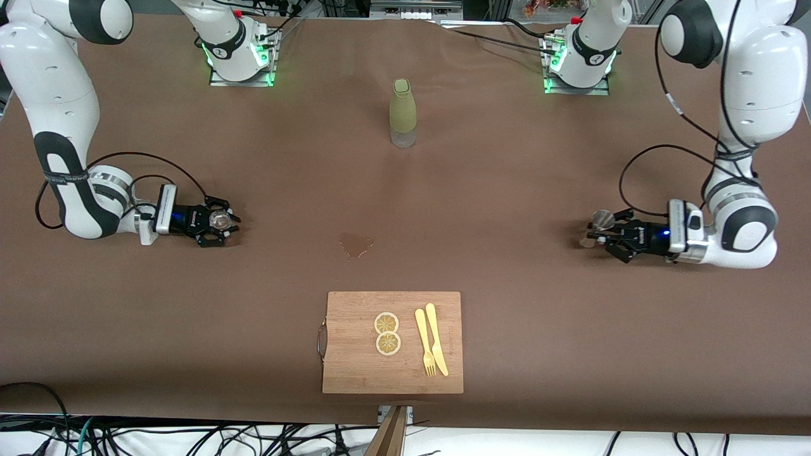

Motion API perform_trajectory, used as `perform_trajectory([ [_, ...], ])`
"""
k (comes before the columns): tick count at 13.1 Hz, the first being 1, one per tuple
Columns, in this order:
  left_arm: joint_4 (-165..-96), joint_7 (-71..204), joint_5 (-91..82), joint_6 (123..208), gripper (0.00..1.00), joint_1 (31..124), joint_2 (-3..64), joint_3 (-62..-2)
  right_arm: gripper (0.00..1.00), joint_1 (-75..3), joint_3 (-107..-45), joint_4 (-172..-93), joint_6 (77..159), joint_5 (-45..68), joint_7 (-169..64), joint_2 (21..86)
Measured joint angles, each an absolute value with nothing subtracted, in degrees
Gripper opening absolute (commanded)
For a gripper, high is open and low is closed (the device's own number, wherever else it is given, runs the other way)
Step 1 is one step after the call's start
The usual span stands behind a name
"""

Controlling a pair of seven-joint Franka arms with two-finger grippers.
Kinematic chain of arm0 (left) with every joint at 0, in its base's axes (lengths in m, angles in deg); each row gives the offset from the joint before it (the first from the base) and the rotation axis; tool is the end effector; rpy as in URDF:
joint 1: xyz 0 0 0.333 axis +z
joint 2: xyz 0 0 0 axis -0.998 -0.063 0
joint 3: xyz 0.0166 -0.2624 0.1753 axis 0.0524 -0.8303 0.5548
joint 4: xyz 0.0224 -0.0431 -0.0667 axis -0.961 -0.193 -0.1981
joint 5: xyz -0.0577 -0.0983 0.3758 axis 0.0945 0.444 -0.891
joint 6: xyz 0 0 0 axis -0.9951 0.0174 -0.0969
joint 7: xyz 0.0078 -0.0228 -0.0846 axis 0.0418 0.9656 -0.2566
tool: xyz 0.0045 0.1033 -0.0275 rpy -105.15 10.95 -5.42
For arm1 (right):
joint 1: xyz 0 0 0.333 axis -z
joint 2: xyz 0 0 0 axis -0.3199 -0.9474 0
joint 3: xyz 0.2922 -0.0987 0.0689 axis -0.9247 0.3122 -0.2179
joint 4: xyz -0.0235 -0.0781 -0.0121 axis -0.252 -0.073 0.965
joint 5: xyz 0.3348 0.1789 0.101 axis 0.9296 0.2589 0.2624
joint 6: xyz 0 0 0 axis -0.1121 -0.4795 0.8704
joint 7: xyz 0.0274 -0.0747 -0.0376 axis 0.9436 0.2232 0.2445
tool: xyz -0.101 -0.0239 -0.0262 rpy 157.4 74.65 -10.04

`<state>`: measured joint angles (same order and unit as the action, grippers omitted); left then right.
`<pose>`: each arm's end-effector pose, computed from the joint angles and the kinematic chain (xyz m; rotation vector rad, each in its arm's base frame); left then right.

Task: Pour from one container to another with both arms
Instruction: 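Carry the beaker back with the right gripper while the left gripper withdraws the jigger, then set the beaker down with the right gripper while the left gripper lowers the jigger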

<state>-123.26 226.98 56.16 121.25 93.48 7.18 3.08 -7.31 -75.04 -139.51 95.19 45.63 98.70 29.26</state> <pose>0.5934 0.1096 0.1504 1.1626 -1.4838 1.0791 0.5422 -0.0729 0.0681 -1.3919 -1.4078 -1.0633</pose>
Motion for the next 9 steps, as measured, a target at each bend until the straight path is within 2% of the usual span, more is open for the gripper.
perform_trajectory([
  [1, -123.55, 227.82, 56.05, 121.16, 0.0, 94.55, 7.16, 3.08, 0.29, -7.45, -75.51, -139.01, 95.29, 45.81, 98.7, 28.86],
  [2, -123.75, 228.31, 56.05, 121.16, 0.0, 95.2, 7.09, 3.09, 0.41, -7.56, -75.76, -138.76, 95.41, 45.83, 98.73, 28.64],
  [3, -123.93, 228.64, 56.05, 121.16, 0.0, 95.72, 6.91, 3.13, 0.78, -7.57, -75.85, -138.66, 95.45, 45.83, 98.89, 28.55],
  [4, -124.08, 229.0, 56.05, 121.16, 0.0, 96.24, 6.58, 3.19, 1.0, -7.53, -75.84, -138.64, 95.48, 45.83, 98.94, 28.53],
  [9, -124.09, 230.51, 54.56, 119.13, 0.0, 99.73, 4.47, 5.03, 1.0, -7.29, -74.73, -138.66, 98.6, 44.08, 98.96, 28.49],
])
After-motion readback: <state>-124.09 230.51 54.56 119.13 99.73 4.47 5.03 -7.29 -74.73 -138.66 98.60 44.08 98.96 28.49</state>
